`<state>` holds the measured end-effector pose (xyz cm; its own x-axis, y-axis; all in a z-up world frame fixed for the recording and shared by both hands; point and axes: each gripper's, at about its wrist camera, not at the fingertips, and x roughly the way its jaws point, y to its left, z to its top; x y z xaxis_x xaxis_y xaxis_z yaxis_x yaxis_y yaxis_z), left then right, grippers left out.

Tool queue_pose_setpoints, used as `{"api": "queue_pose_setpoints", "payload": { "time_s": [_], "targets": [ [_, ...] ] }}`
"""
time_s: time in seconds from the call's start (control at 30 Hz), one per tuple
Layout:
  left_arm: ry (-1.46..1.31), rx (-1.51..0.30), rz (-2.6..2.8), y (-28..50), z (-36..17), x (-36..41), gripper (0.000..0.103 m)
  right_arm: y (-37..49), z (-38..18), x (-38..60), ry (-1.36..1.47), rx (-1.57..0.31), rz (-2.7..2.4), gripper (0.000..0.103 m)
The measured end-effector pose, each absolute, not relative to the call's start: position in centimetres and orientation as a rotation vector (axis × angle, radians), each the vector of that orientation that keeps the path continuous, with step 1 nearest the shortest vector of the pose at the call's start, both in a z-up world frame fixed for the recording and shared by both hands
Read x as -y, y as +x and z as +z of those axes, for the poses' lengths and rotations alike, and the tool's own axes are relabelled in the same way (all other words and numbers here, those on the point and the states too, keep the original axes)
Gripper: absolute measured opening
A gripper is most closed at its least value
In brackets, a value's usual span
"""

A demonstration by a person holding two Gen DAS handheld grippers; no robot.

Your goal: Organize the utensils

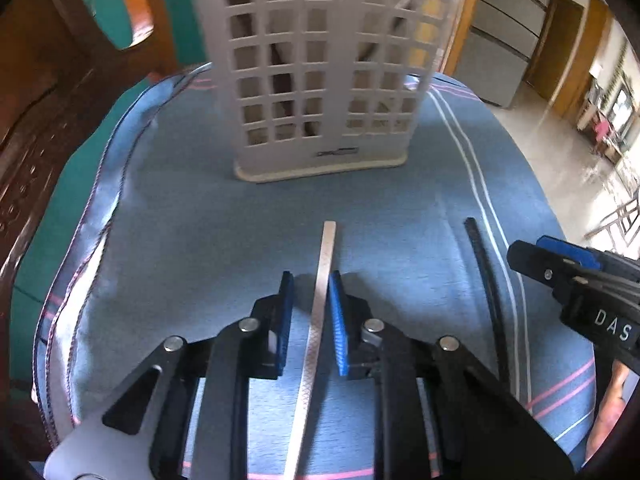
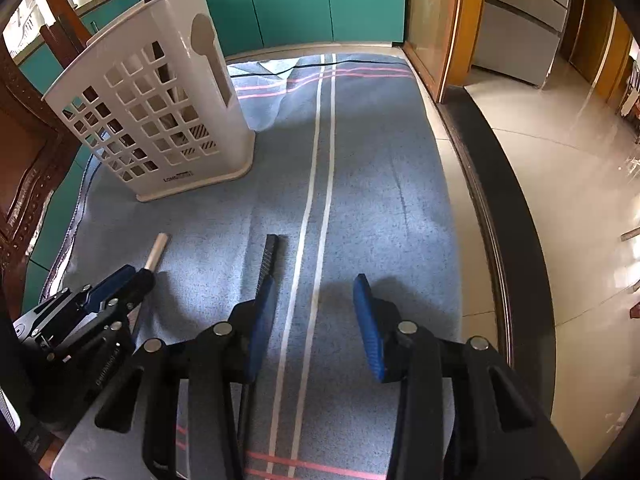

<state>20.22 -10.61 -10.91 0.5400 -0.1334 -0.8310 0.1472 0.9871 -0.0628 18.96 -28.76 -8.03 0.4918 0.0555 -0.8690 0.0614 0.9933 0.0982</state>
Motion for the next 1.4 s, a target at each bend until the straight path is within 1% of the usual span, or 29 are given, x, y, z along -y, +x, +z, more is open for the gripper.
{"api": "queue_pose_setpoints", "payload": {
  "time_s": [0.47, 0.77, 0.93, 1.1, 1.4],
  "targets": [
    [0.035, -0.985, -0.155, 21.5, -10.8, 10.1, 0.021, 20.9, -9.7, 25.2, -0.053, -1.105, -0.003, 0.040],
    [0.048, -0.986, -0.144, 22.1, -11.0, 10.1, 0.028, 21.0, -9.9, 25.0, -0.075, -1.094, 0.000, 0.040],
    [0.052, -0.998, -0.135, 22.5, -10.9, 10.1, 0.029, 21.1, -9.9, 25.2, -0.067, -1.099, 0.005, 0.040],
    [0.053, -1.010, -0.106, 22.5, -10.9, 10.3, 0.036, 20.9, -9.9, 25.0, -0.068, -1.099, -0.001, 0.040],
    [0.049, -1.002, -0.118, 21.4, -11.3, 9.9, 0.035, 21.0, -10.0, 24.9, -0.073, -1.111, 0.001, 0.040]
  ]
}}
